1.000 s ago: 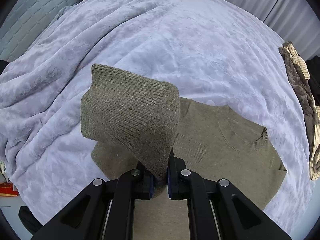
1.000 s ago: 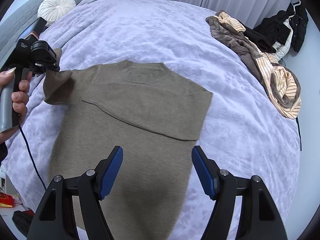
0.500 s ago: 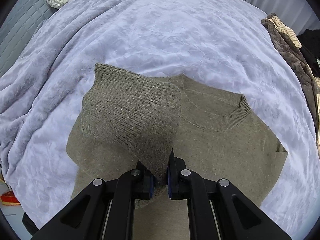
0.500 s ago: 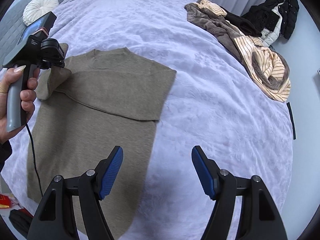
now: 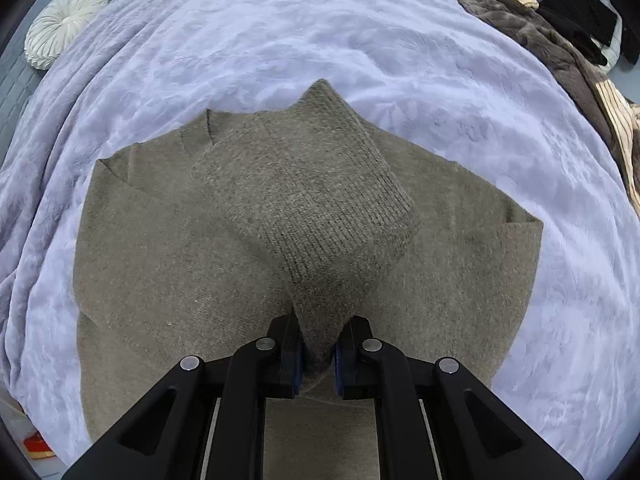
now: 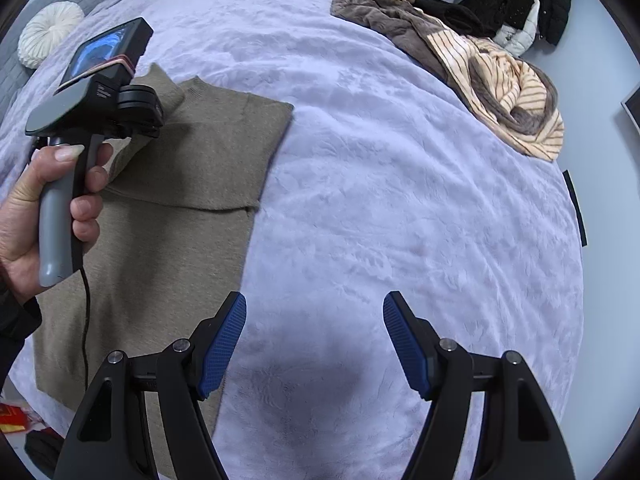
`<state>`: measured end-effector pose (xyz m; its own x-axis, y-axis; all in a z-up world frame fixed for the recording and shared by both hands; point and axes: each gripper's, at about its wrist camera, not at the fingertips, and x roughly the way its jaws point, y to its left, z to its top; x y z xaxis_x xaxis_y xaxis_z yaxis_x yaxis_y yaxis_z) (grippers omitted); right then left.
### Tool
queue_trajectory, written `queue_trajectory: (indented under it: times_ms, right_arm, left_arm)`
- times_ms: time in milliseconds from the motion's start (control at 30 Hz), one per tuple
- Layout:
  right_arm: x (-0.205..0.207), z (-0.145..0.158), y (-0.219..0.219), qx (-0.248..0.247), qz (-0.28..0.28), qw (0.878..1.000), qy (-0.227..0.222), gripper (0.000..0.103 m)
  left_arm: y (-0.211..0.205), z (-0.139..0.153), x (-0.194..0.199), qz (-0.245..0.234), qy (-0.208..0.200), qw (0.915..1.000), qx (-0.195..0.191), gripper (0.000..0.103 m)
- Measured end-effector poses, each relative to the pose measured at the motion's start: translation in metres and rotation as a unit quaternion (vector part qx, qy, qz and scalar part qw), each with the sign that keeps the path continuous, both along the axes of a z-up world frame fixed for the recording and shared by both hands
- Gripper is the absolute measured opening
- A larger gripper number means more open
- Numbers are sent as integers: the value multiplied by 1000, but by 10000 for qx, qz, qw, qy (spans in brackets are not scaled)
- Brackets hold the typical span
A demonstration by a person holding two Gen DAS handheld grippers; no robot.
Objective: Fold small clothes
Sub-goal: 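Carry the held sleeve across the sweater body and release with left gripper, then move both grippers down to the ribbed hem of the sweater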
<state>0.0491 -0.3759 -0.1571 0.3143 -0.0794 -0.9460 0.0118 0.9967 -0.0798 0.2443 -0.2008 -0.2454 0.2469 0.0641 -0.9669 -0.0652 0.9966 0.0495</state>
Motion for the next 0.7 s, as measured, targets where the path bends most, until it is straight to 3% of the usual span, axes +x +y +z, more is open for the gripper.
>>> queue_trajectory:
  times_ms: [67, 100, 167, 200, 267, 333, 467, 567, 700]
  right_arm:
    - [-3, -3, -4, 14, -54, 10000, 29, 74]
    - [-5, -5, -6, 25, -81, 10000, 48, 74]
    - [-8, -9, -11, 48, -130, 9999, 80, 74]
    - [-9, -11, -13, 67, -160, 9998, 102, 74]
    - [-10, -14, -15, 119, -205, 9996, 138, 74]
    - [-9, -16, -16, 189, -234, 9994, 158, 74]
    - [0, -16, -11, 377, -197, 9990, 100, 74]
    - [21, -16, 1, 623, -95, 9980, 7, 74]
    - [72, -26, 43, 787, 209, 9964, -215, 74]
  left_arm:
    - [-5, -10, -1, -48, 112, 9999, 11, 13]
    - [-5, -17, -2, -60, 204, 9997, -76, 20]
    - [-1, -23, -4, -72, 299, 9983, -495, 80]
    - [1, -21, -6, -34, 231, 9983, -535, 91]
    - [3, -19, -10, -116, 196, 9975, -672, 91]
    - [8, -17, -14, -176, 301, 9931, -1119, 91]
    - [35, 8, -40, -440, 85, 9802, -1930, 91]
    - [72, 20, -63, -280, 23, 9801, -1963, 91]
    - [124, 18, -91, 282, 322, 9806, -1915, 91]
